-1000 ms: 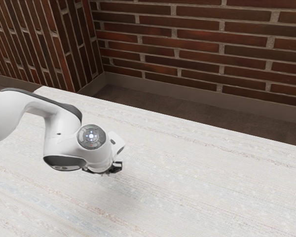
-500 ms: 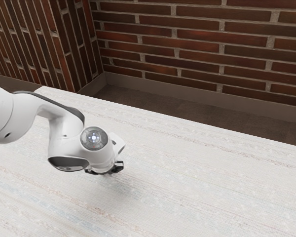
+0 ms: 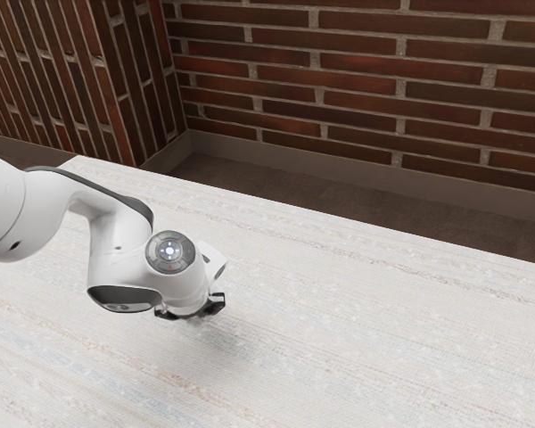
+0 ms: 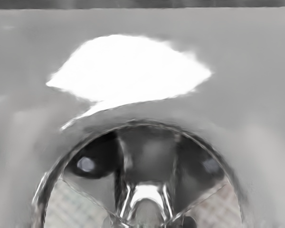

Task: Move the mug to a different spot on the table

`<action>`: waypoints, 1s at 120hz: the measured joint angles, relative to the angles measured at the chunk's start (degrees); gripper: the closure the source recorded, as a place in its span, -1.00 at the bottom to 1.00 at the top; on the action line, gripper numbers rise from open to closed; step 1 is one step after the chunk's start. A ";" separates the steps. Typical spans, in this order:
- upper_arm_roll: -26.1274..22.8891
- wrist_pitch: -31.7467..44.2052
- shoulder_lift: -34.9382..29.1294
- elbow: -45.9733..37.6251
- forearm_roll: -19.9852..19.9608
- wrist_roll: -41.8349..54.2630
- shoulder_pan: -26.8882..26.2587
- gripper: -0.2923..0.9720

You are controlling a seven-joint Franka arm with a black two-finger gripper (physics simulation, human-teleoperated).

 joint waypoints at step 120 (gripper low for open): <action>-9.14 -48.92 -6.46 41.07 -51.15 28.02 25.36 -0.53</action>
